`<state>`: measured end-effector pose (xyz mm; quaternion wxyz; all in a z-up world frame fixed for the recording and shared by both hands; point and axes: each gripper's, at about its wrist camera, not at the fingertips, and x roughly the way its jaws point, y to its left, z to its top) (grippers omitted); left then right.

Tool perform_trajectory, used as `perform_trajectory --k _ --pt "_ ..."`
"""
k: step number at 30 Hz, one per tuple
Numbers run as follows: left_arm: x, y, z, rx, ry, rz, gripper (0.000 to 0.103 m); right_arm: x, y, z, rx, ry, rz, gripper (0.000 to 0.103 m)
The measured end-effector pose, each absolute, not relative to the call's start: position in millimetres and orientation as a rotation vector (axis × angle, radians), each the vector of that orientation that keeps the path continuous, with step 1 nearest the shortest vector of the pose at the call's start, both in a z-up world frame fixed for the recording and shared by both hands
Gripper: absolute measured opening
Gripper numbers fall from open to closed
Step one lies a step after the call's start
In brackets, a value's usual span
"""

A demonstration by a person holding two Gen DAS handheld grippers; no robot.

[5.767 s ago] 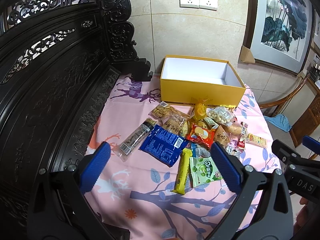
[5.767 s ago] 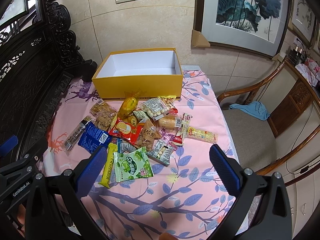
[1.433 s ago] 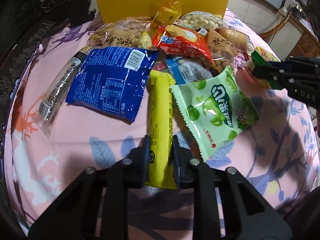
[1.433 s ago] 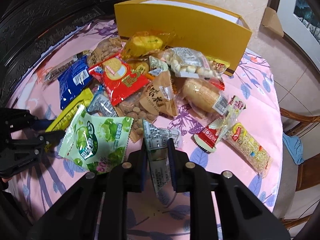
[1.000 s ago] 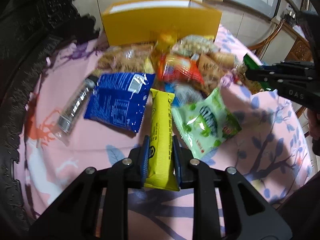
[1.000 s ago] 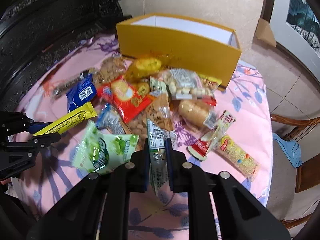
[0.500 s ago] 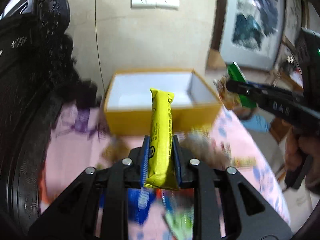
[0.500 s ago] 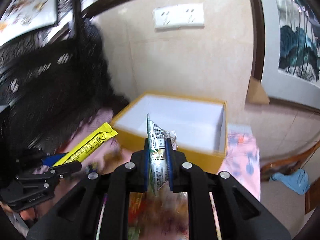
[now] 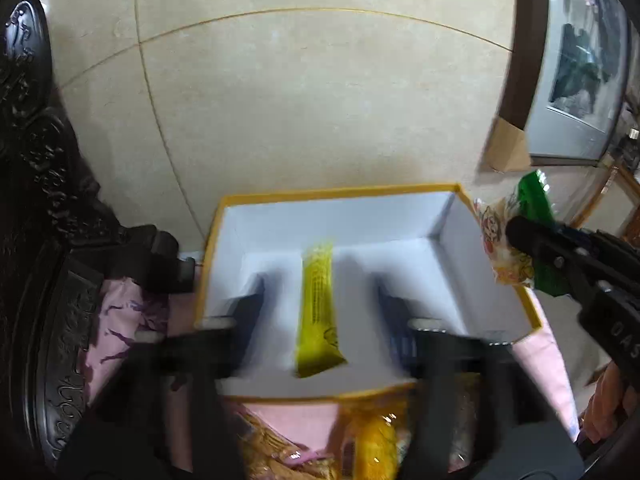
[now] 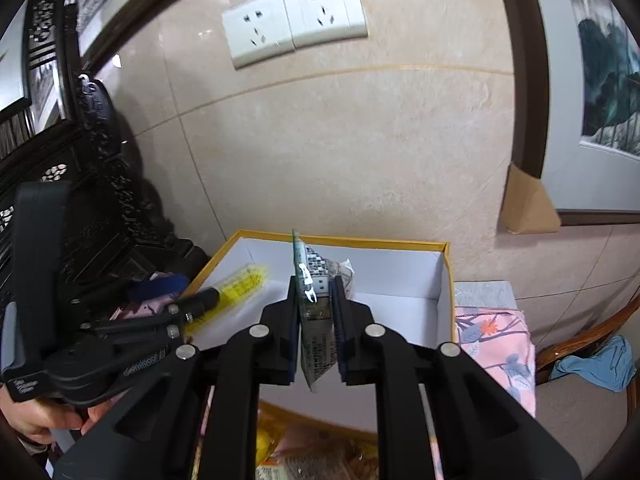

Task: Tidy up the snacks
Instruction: 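Carry both snacks into the yellow box and open both tools, then grasp the green packet with the right tool while the left tool grasps the blue packet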

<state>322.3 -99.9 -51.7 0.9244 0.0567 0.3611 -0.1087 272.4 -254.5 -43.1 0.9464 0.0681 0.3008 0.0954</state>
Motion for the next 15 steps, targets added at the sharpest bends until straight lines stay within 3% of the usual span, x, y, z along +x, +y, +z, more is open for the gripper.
perform_trajectory --k 1,3,15 --pt "320 -98 -49 0.111 0.724 -0.209 0.082 279 -255 -47 0.144 0.631 0.194 0.042" --pt "312 -91 -45 0.077 0.705 -0.215 0.086 284 -256 -51 0.151 0.648 0.172 0.056" --pt "205 -26 -72 0.033 0.737 -0.165 0.091 164 -246 -90 0.206 0.777 0.327 0.057"
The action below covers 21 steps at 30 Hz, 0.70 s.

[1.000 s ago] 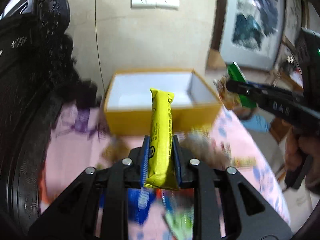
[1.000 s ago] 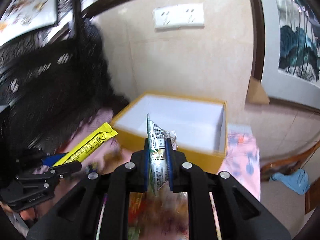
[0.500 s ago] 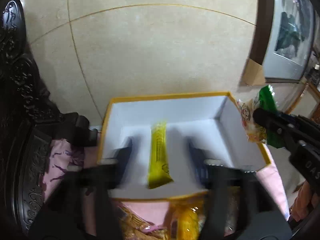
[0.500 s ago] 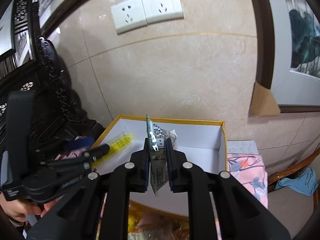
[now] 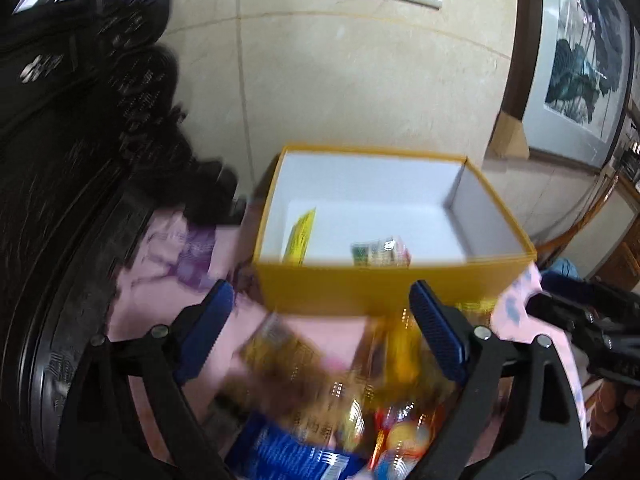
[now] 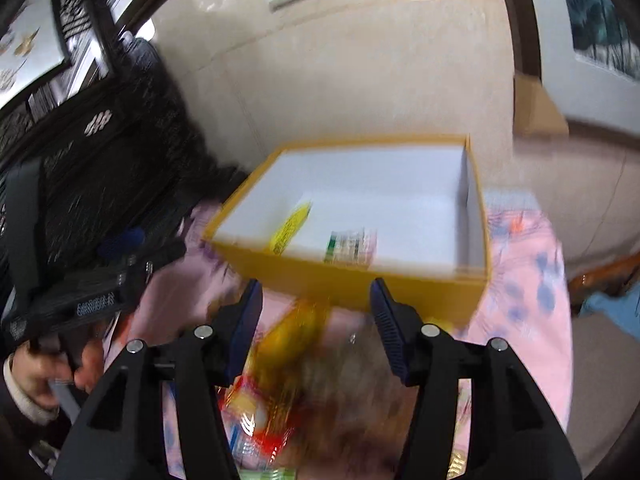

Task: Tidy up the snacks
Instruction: 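Grasp the green packet with the right tool while the left tool grasps the blue packet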

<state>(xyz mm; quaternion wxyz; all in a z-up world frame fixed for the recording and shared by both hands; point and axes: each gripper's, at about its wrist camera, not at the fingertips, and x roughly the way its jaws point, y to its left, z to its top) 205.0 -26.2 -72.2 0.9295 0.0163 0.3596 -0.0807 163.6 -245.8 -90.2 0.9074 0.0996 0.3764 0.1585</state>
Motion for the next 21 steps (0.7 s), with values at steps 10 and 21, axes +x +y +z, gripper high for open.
perform_trajectory --k 10,21 --pt "125 7 -113 0.072 0.804 -0.122 0.091 68 -206 -168 0.151 1.012 0.399 0.057" --pt "84 27 -131 0.064 0.878 -0.091 0.091 60 -193 -211 0.125 1.11 0.407 0.058"
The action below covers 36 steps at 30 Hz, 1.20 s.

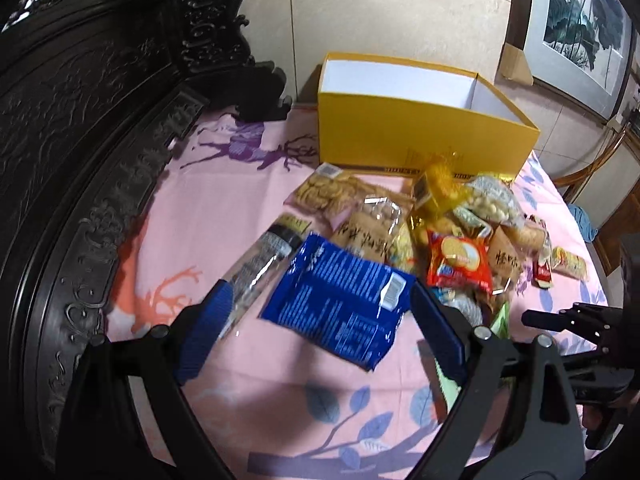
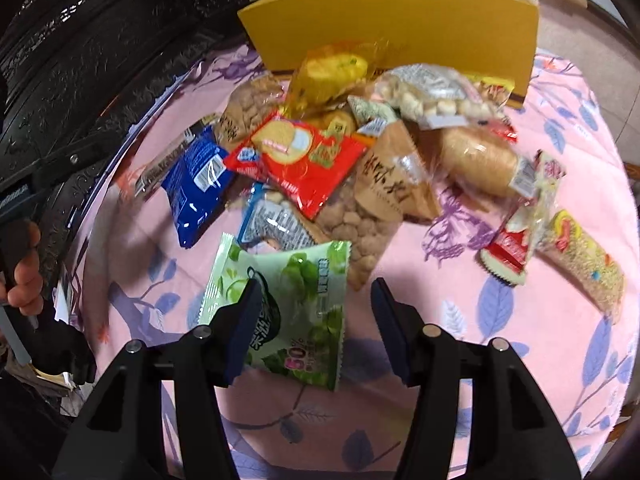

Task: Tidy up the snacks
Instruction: 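Grasp the green packet with the right tool while the left tool grasps the blue packet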

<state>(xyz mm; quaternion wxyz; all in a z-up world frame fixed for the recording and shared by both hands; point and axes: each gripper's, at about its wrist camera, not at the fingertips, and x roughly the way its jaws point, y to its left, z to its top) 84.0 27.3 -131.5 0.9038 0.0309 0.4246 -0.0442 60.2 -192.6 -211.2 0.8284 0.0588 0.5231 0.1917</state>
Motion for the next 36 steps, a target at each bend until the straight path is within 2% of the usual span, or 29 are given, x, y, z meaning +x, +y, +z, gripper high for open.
perform_trajectory --k 7,11,13,16,18,27,36 --pt "77 27 -139 0.076 0.906 -0.099 0.091 65 -172 -226 0.097 1.147 0.436 0.057" --pt "75 27 -144 0.076 0.919 -0.102 0.091 63 -162 -229 0.039 1.134 0.431 0.045" --pt "75 26 -147 0.081 0.926 -0.101 0.091 62 -161 -228 0.034 1.137 0.447 0.032" --pt "75 25 -153 0.07 0.939 -0.107 0.091 60 -156 -224 0.013 1.131 0.465 0.021" --pt "76 22 -159 0.075 0.945 -0.117 0.091 58 -156 -220 0.017 1.131 0.467 0.018" --pt "91 -12 -193 0.255 0.921 -0.157 0.091 46 -175 -206 0.069 1.136 0.45 0.016" --pt "118 -14 -228 0.303 0.94 -0.158 0.091 47 -200 -200 0.127 1.141 0.392 0.016"
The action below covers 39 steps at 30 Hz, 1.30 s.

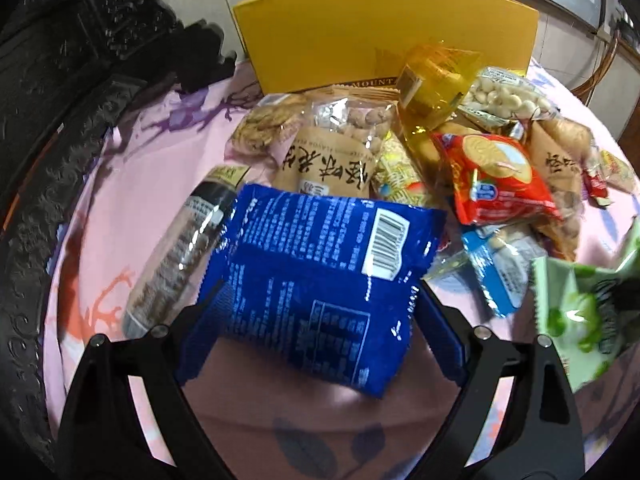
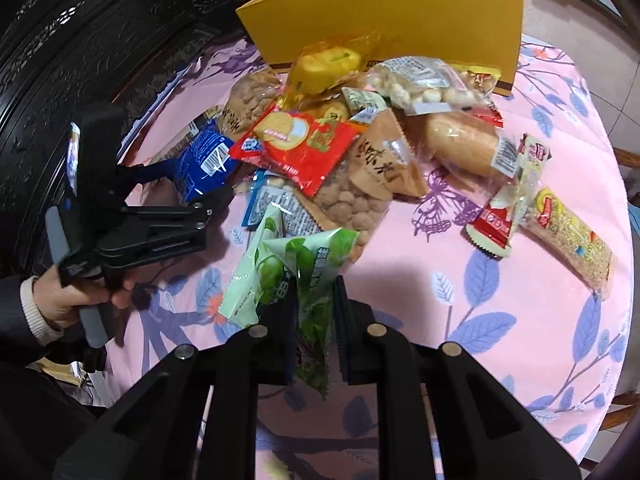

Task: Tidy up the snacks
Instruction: 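Grasp the green packet with the right tool while the left tool grasps the blue packet, then lift both packets over the yellow box and release them inside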

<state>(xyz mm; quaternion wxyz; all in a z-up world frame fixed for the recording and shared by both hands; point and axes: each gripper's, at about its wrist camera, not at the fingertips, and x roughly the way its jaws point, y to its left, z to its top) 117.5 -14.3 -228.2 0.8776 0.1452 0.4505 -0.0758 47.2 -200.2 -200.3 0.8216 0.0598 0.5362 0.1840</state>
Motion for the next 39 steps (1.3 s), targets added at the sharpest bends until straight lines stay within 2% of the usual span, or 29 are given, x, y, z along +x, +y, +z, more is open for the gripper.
perform_trajectory --k 2,6,7,15,28,39 --pt "118 -14 -228 0.302 0.928 -0.163 0.086 48 -202 -199 0.13 1.137 0.39 0.016" --pt "112 -17 -224 0.318 0.906 -0.178 0.067 44 -204 -195 0.132 1.131 0.395 0.016" --pt "110 -17 -223 0.322 0.904 -0.182 0.059 44 -203 -195 0.132 1.131 0.393 0.016" --pt "93 -18 -203 0.296 0.871 -0.175 0.036 49 -204 -189 0.151 1.111 0.369 0.016" --pt "67 -12 -156 0.212 0.816 -0.218 0.029 46 -205 -168 0.169 1.053 0.366 0.016" --pt "79 -18 -71 0.123 0.624 -0.26 0.025 59 -219 -107 0.213 0.889 0.342 0.016"
